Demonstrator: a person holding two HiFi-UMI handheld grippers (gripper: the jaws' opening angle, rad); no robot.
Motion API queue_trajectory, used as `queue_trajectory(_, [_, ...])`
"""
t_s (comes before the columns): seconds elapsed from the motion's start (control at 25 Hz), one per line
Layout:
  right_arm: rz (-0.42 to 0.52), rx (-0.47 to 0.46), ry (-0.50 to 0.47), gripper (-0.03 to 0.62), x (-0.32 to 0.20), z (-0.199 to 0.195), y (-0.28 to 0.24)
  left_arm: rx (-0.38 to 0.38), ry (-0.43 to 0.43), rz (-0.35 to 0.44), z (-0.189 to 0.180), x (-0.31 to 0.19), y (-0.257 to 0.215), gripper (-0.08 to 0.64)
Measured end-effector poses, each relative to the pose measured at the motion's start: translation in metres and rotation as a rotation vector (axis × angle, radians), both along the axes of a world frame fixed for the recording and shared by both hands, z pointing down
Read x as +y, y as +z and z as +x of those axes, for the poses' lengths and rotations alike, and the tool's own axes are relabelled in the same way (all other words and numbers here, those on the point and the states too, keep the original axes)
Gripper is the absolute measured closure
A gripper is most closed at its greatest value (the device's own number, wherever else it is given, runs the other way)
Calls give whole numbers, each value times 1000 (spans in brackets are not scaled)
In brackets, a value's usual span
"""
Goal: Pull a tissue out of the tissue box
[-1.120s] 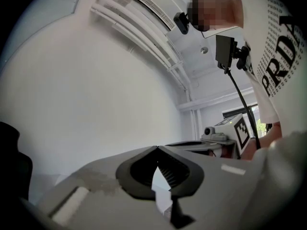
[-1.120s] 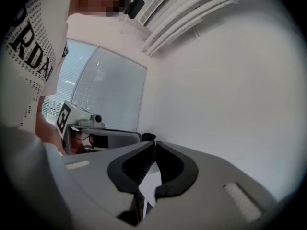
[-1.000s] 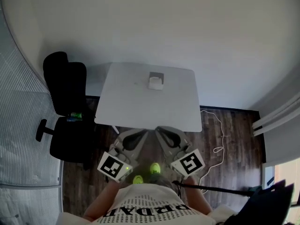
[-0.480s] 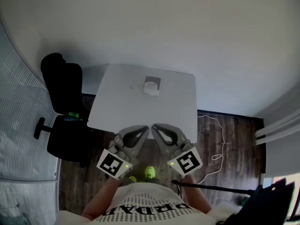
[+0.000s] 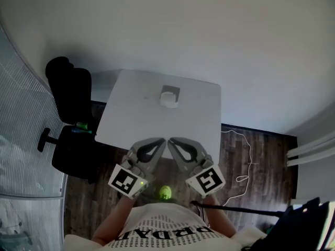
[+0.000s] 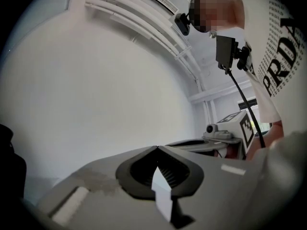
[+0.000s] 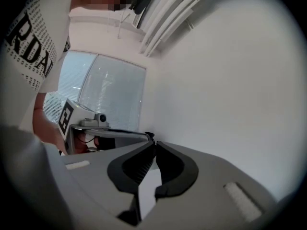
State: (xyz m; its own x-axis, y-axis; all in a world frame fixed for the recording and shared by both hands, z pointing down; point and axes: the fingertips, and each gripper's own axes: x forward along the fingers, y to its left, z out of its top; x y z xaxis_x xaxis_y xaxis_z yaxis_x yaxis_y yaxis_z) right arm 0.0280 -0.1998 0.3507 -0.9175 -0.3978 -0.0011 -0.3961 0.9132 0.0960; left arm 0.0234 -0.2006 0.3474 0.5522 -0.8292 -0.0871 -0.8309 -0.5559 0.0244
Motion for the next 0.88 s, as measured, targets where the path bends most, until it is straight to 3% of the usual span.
queue_trajectory(0.36, [12, 5, 16, 581, -19, -10, 7, 17, 11, 7, -11, -18, 9, 565])
queue_trajectory(0.88, [13, 25, 61, 581, -100, -51, 0, 18, 47, 32, -51, -103, -2, 565])
